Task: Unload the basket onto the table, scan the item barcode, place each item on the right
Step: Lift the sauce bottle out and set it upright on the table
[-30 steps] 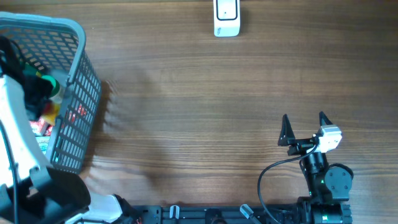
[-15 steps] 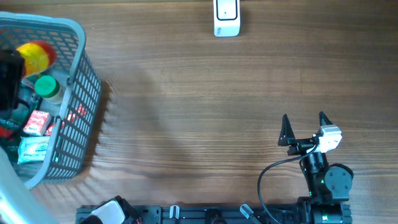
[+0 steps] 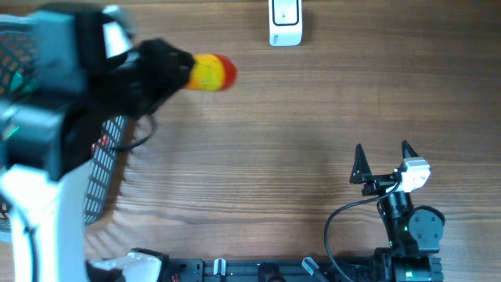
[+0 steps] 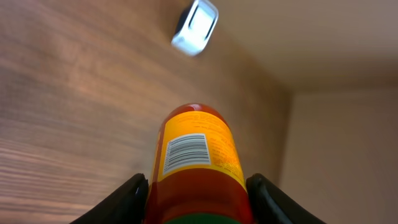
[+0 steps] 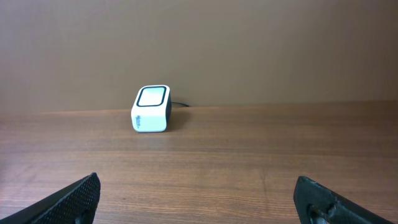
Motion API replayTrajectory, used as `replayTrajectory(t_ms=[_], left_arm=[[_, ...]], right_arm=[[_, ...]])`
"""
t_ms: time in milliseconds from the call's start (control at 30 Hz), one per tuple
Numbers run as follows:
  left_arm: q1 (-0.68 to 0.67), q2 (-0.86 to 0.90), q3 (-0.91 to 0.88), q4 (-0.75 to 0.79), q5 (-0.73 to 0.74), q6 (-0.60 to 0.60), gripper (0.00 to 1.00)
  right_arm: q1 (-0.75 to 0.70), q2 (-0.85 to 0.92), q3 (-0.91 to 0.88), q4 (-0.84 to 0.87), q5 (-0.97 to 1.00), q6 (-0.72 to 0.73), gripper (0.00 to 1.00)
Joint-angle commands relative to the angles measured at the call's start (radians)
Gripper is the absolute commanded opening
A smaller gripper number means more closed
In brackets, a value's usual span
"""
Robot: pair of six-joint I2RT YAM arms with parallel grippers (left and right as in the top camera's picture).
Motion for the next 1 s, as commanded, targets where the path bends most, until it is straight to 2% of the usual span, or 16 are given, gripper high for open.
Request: replayTrajectory(t_ms=[0,167,333,433,567,633,733,833,967], left_arm=[[-0.153,0.126,0.008,-0.014,-0.137,0.028,0.51],[-0.282,0.316,0.008,-0.032,-0.257,0.079,0.5],[-0.354,0.467,0.008,-0.013,-0.291,0.138,0.49],[-0.387,0.527,0.008,0.029,-0.292,0.267,0.49],[-0.427,0.567,0.008,0.088,-0.292,0.526,0.49],[-0.436,0.576,0.008,0.114,-0.289,0.615,0.49],[-0.436,0.582,0.008,0.134,-0.245,0.736,0.41],[-0.436,0.584,0.006,0.146,-0.214,0.785,0.41],[-0.438,0.584,-0.026,0.21,-0.212,0.785,0.41]], right_arm=[[0.004,-0.008,-0.002,0.005,0.003,-0.014,1.0],[0.004,-0.008,-0.001,0.005,0.002,-0.014,1.0],[0.004,-0.008,-0.001,0.005,0.002,-0.014,1.0],[0.004,-0.008,-0.001,0.005,0.002,-0.014,1.0],[0.004,-0.008,-0.001,0.005,0.002,-0.014,1.0],[0.004,-0.008,-0.001,0.005,0.003,-0.014,1.0],[0.004,-0.008,-0.001,0.005,0.003,-0.014,1.0],[0.004,-0.008,-0.001,0.005,0.002,-0.014,1.0],[0.004,-0.008,-0.001,0.005,0.002,-0.014,1.0]])
